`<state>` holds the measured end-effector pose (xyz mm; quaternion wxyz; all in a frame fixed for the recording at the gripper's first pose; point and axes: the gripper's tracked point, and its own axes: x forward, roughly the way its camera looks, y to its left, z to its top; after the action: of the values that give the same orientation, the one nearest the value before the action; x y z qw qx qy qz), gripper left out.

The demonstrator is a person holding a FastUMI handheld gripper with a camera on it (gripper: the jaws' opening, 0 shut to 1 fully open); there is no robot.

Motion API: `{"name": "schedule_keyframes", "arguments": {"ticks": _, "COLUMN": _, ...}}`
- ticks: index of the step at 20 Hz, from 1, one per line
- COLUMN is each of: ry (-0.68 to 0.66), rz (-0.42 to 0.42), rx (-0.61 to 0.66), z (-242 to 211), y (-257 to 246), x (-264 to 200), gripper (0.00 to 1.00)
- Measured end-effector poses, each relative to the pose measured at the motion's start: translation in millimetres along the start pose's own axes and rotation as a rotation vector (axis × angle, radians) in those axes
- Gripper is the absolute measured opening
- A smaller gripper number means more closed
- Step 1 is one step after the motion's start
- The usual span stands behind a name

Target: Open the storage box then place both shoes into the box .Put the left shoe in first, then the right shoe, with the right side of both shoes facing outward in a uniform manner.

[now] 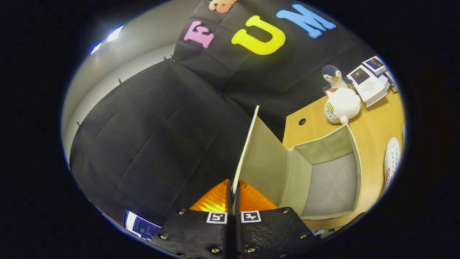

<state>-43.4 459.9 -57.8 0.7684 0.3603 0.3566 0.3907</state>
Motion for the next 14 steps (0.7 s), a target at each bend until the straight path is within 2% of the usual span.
{"name": "schedule_keyframes", "arguments": {"ticks": 10, "ry": 0.025, "rz": -0.042, "rx": -0.186, "z": -33.5, "y": 22.9, "x": 62.3, "gripper": 0.01}}
{"name": "schedule_keyframes", "arguments": {"ticks": 12, "ry": 0.034, "rz": -0.036, "rx": -0.248, "z": -36.2, "y": 28.3, "x": 72.8, "gripper": 0.11}}
{"name": "schedule_keyframes", "arguments": {"ticks": 13, "ry": 0.031, "rz": -0.029, "rx": -0.295, "z": -37.4, "y": 31.8, "x": 67.7, "gripper": 0.33}}
{"name": "schedule_keyframes", "arguments": {"ticks": 14, "ry": 0.022, "rz": -0.021, "rx": -0.333, "z": -34.9, "y": 35.7, "x": 67.4, "gripper": 0.45}}
